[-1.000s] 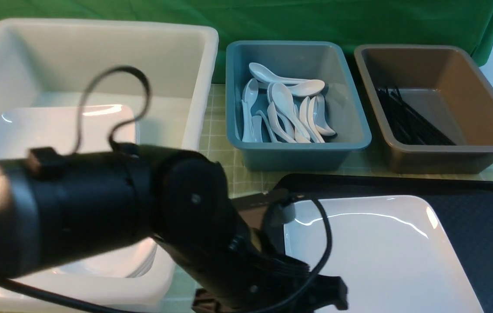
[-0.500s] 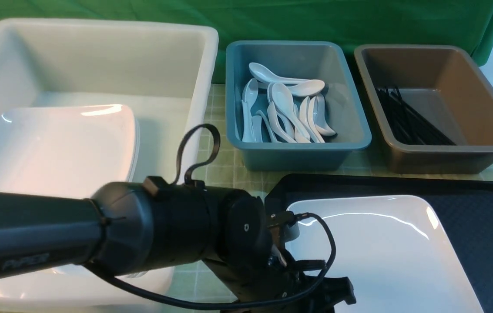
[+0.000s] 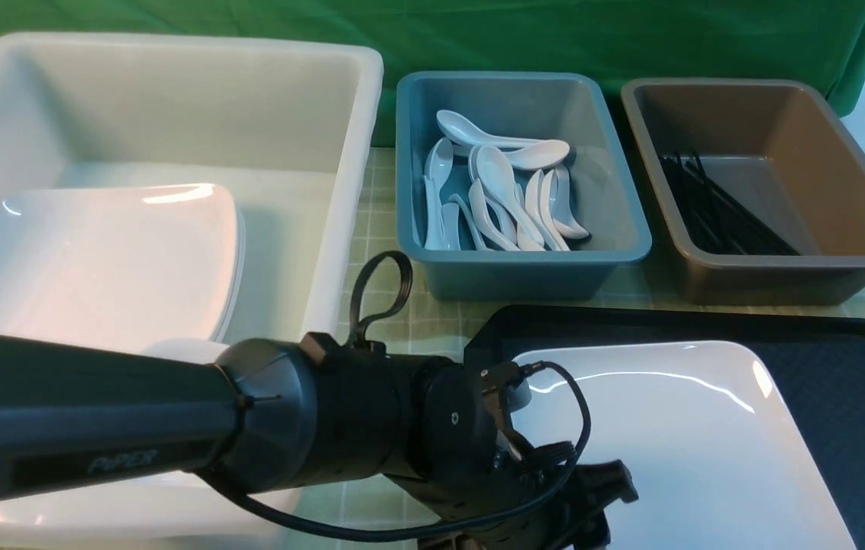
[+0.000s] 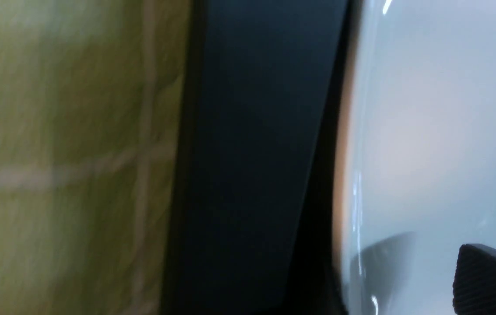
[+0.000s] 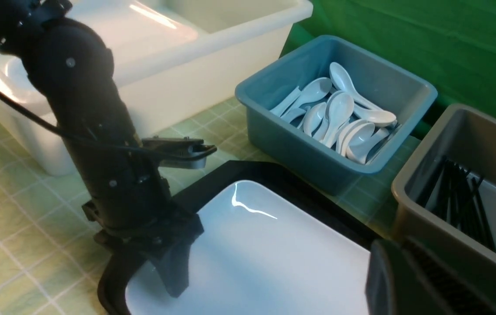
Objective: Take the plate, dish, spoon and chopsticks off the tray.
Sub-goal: Use the left arm to grab a plate from the dinner plate
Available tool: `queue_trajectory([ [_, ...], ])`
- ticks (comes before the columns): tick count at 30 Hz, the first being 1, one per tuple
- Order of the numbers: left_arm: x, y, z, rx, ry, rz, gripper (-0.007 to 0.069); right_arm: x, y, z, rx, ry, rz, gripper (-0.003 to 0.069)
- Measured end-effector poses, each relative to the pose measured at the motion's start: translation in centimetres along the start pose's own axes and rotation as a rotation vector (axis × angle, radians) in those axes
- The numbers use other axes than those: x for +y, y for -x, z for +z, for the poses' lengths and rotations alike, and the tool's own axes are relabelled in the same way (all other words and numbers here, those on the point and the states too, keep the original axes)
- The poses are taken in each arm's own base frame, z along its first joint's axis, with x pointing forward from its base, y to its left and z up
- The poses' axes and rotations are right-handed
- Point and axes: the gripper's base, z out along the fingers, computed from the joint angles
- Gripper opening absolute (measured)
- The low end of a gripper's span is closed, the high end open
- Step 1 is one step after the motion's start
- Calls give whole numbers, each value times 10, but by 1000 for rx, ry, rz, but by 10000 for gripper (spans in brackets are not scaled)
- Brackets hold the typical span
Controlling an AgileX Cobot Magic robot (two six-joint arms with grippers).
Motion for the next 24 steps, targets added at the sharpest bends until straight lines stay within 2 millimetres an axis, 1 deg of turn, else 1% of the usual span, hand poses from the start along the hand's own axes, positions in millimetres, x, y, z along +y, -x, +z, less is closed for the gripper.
queue_trajectory([
  [1, -1, 4, 1, -40, -18, 10, 393, 0, 0, 0, 0, 0, 0, 14],
  [6, -3, 11, 3, -109, -45, 40, 385, 0, 0, 0, -2, 0, 0, 14],
  [10, -2, 12, 7, -120, -43, 46, 349, 0, 0, 0, -3, 0, 1, 16],
  [18, -1, 15, 14, -135, -54, 2, 302, 0, 0, 0, -3, 0, 9, 19],
  [23, -1, 16, 16, -153, -60, 1, 250, 0, 0, 0, -3, 0, 18, 19],
  [24, -1, 16, 16, -152, -59, 1, 228, 0, 0, 0, -3, 0, 20, 19],
])
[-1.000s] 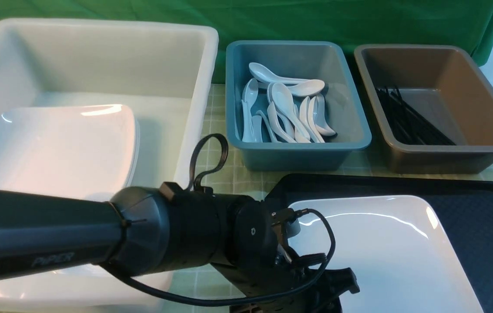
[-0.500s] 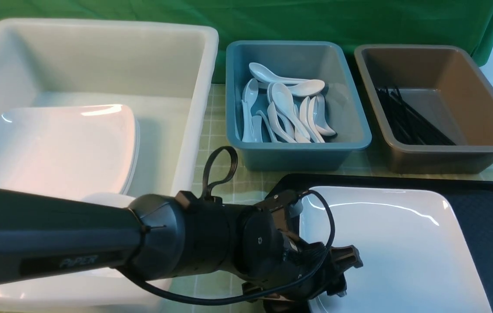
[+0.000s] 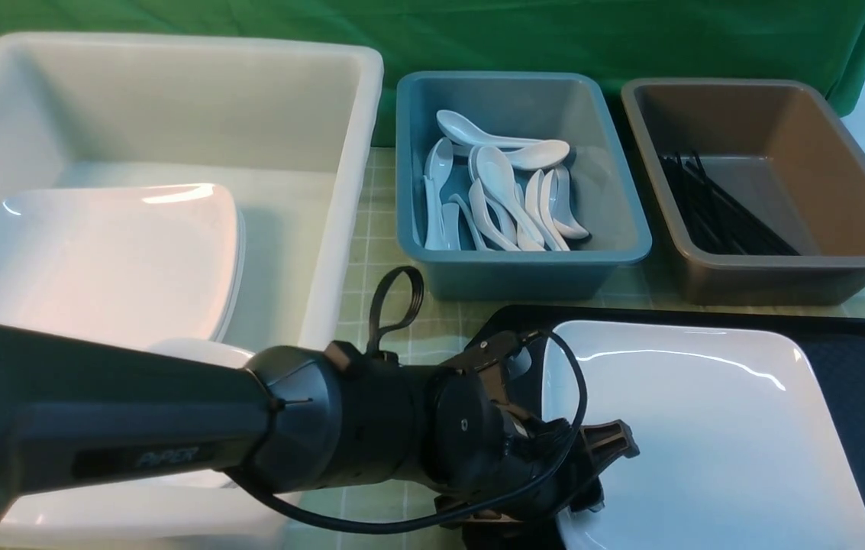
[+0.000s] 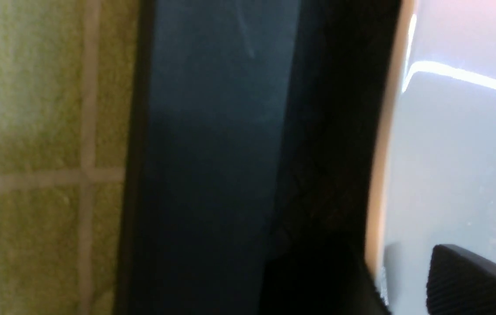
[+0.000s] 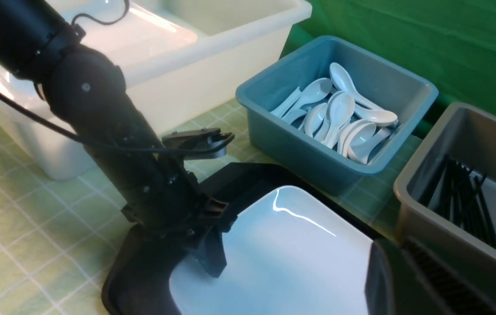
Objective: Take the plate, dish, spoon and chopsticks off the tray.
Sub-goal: Use the left arm to grab a plate from the dinner plate, then use the left arm to put the plate into the large storage box on the left
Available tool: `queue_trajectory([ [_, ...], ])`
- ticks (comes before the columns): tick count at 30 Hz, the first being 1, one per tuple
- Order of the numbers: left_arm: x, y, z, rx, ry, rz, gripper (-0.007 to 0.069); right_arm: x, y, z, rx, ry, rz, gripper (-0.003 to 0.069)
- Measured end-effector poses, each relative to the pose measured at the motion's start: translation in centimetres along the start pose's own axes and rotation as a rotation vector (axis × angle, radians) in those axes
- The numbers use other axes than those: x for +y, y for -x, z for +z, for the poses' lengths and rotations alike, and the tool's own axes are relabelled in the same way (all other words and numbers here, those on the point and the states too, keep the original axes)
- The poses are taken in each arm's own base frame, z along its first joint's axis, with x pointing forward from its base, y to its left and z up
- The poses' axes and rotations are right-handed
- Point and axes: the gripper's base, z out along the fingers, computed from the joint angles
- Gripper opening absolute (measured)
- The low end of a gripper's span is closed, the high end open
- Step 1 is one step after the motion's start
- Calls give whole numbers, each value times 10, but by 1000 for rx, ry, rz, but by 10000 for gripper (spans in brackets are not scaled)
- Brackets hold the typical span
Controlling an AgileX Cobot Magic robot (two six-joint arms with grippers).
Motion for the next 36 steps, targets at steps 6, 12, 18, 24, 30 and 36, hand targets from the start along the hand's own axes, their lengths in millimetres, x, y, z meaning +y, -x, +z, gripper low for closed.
queue_trajectory([
  [6, 2, 1, 5, -19, -2, -11, 46, 0, 0, 0, 0, 0, 3, 19],
  [12, -7, 3, -11, -30, -34, 20, 36, 0, 0, 0, 1, 0, 3, 20],
  [18, -31, 7, -64, -65, -137, 113, 11, 0, 0, 0, 3, 0, 3, 22],
  [24, -40, 5, -96, -63, -180, 163, 11, 0, 0, 0, 3, 0, 3, 30],
  [30, -46, 7, -117, -92, -224, 175, 11, 0, 0, 0, 3, 0, 3, 31],
  [36, -34, 36, -172, -186, -253, 145, 11, 0, 0, 0, 3, 0, 3, 35],
])
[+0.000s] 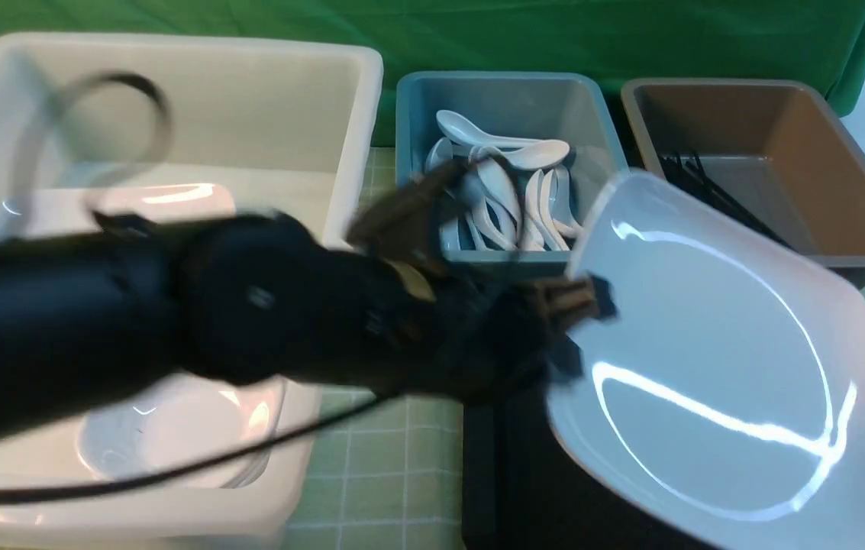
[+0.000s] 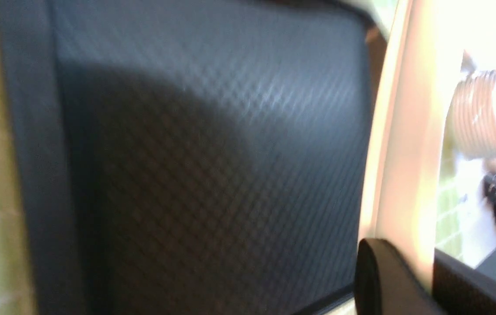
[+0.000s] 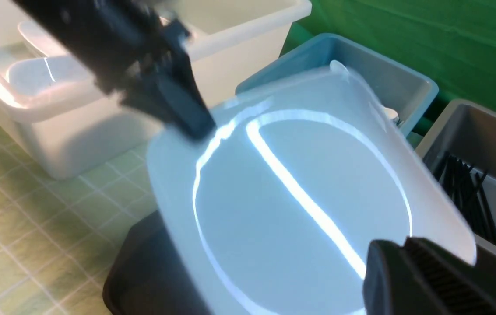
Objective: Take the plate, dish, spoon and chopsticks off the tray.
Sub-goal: Use the left arm to put the plate into the large storage box on the left
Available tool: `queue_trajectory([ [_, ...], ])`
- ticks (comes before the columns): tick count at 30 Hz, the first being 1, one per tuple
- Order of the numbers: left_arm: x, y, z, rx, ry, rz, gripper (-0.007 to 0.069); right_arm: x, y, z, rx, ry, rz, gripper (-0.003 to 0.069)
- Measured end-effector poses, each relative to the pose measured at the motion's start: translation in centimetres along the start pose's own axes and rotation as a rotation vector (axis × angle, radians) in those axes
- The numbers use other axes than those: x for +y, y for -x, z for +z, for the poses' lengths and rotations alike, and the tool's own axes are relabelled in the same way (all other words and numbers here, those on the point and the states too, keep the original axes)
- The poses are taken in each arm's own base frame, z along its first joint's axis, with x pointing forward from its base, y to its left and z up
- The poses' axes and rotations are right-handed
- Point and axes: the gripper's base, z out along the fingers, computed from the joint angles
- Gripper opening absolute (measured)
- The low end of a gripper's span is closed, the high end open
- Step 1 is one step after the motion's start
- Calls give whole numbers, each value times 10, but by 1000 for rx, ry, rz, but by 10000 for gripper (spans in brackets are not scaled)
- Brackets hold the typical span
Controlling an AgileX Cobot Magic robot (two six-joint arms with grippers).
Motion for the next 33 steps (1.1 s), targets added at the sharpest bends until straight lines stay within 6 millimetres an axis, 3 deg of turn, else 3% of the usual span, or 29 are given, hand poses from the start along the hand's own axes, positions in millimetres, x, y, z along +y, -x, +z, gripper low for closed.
queue_trajectory([
  [5, 23, 46, -80, -179, 31, -21, 11, 0, 0, 0, 1, 0, 0, 40],
  [8, 43, 64, -130, -311, 91, -42, 11, 0, 0, 0, 1, 0, 0, 41],
  [11, 68, 74, -166, -399, 190, -88, 11, 0, 0, 0, 1, 0, 0, 41],
  [13, 96, 81, -192, -444, 296, -138, 11, 0, 0, 0, 1, 0, 0, 41],
  [14, 96, 80, -192, -437, 292, -142, 11, 0, 0, 0, 1, 0, 0, 41],
  [17, 139, 91, -223, -465, 335, -218, 11, 0, 0, 0, 1, 0, 0, 43],
  [20, 157, 96, -234, -484, 297, -261, 11, 0, 0, 0, 1, 0, 0, 46],
  [24, 210, 107, -253, -522, 282, -376, 11, 0, 0, 0, 1, 0, 0, 45],
  [33, 287, 121, -235, -403, 348, -408, 11, 0, 0, 0, 1, 0, 0, 45],
])
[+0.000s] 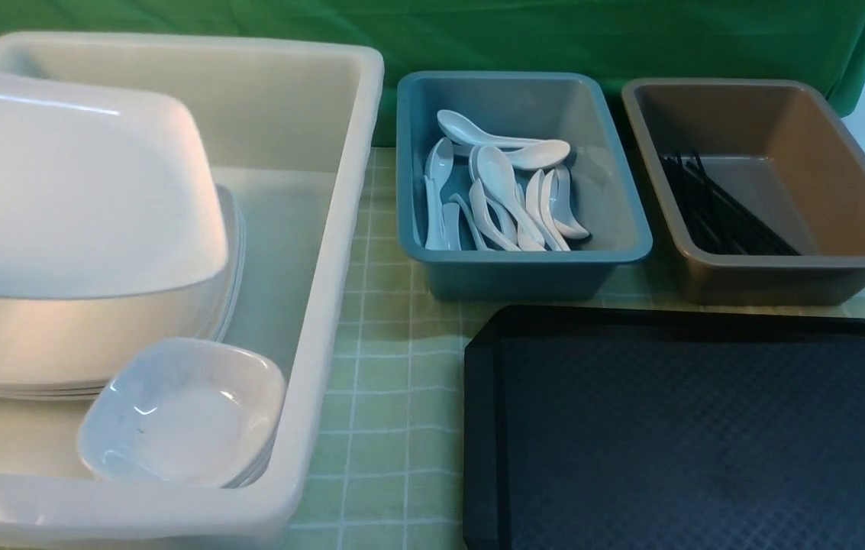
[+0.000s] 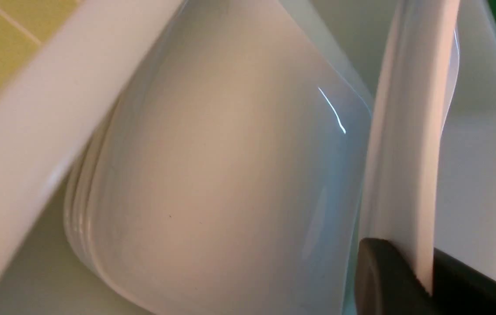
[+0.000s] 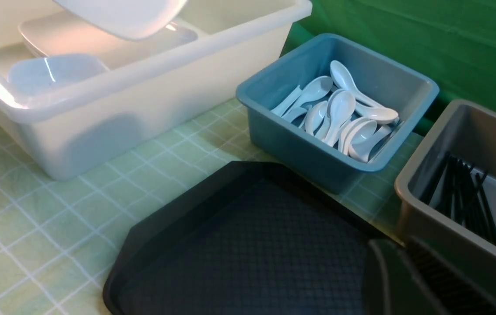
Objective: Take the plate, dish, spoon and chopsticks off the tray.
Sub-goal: Use the left arm to put the plate into the large storage box on the left
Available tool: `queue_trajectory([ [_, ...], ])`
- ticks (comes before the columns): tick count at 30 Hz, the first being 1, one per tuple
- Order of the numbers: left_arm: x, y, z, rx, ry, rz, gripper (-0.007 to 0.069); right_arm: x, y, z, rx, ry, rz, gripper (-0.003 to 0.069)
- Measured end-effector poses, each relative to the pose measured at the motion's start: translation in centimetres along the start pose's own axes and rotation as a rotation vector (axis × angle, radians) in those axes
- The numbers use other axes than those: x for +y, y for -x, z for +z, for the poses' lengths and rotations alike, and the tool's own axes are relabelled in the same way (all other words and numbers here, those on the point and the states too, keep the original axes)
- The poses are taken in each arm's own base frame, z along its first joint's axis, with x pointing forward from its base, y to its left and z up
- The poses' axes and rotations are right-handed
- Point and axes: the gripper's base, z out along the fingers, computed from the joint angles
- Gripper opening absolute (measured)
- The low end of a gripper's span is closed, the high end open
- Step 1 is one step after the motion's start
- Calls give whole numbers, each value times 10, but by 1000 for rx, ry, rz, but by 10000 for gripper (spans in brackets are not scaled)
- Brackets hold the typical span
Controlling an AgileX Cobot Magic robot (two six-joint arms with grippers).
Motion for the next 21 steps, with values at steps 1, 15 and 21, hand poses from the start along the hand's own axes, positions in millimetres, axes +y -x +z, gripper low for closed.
queue_trajectory([
  [1, 3, 3, 4, 9, 1, 4, 11, 0, 0, 0, 0, 0, 0, 45],
  [15, 4, 24, 48, 155, 120, 261, 8, 0, 0, 0, 0, 0, 0, 48],
  [21, 5, 24, 58, 162, 138, 282, 7, 0, 0, 0, 0, 0, 0, 50],
])
